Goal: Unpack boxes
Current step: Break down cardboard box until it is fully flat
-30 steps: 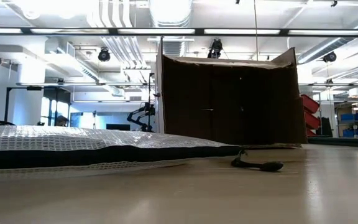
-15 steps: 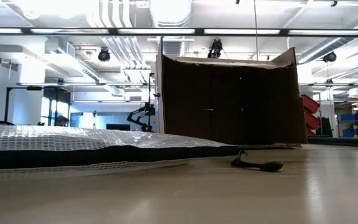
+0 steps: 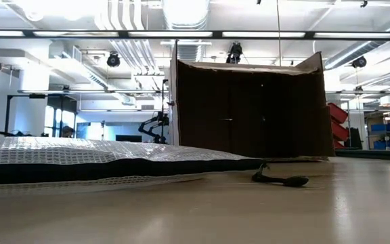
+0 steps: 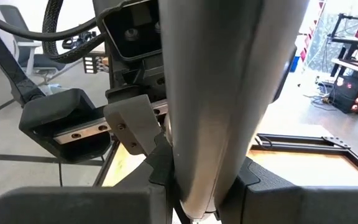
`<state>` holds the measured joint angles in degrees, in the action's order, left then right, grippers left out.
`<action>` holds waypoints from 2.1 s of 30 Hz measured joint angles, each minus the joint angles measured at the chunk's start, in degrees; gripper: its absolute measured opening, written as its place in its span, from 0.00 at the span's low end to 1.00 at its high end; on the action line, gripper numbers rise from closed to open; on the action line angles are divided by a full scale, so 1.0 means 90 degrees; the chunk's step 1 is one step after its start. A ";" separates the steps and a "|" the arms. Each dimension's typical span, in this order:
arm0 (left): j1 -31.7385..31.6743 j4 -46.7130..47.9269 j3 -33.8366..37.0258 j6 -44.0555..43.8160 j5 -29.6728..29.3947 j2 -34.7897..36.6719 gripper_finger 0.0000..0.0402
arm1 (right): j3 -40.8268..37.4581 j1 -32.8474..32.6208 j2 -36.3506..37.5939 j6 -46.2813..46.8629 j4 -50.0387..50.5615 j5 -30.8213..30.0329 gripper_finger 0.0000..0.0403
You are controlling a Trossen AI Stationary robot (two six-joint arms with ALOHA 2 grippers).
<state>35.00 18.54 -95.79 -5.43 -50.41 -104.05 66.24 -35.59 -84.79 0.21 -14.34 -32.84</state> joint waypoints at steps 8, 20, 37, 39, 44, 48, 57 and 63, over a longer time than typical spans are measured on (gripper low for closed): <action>0.0002 -0.0046 0.0000 0.0036 -0.0181 0.0000 0.07 | -0.0005 0.0002 0.0000 0.0030 -0.0031 -0.0041 0.18; 0.0002 -0.0058 0.0000 0.0046 -0.0452 0.0022 0.06 | -0.0005 0.0000 0.0000 0.0090 -0.0006 -0.0335 0.17; 0.0022 -0.0187 0.0000 0.0058 -0.0456 0.0121 0.05 | -0.0007 -0.0005 0.0000 -0.0328 -0.0191 -0.0379 0.26; 0.0022 -0.0187 0.0000 0.0059 -0.0451 0.0121 0.05 | -0.0010 -0.0008 0.0000 -0.0447 -0.0210 -0.0371 0.23; 0.0067 -0.0206 0.0000 0.0063 -0.0296 0.0177 0.04 | -0.0012 -0.0019 -0.0002 -0.0616 -0.0289 -0.0286 0.17; 0.0095 -0.0201 0.0000 0.0117 -0.0270 0.0226 0.04 | -0.0012 -0.0019 -0.0002 -0.0616 -0.0306 -0.0269 0.16; 0.0100 -0.0085 0.0000 0.0216 -0.0316 0.0238 0.15 | -0.0012 -0.0017 -0.0005 -0.0505 -0.0282 -0.0339 0.11; 0.0100 -0.0041 0.0000 0.0217 -0.0106 0.0238 0.04 | -0.0012 -0.0012 -0.0005 -0.0611 -0.0251 -0.0251 0.11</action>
<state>35.90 18.17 -95.79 -3.48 -51.36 -101.91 66.13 -35.70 -84.84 -5.29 -16.60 -35.10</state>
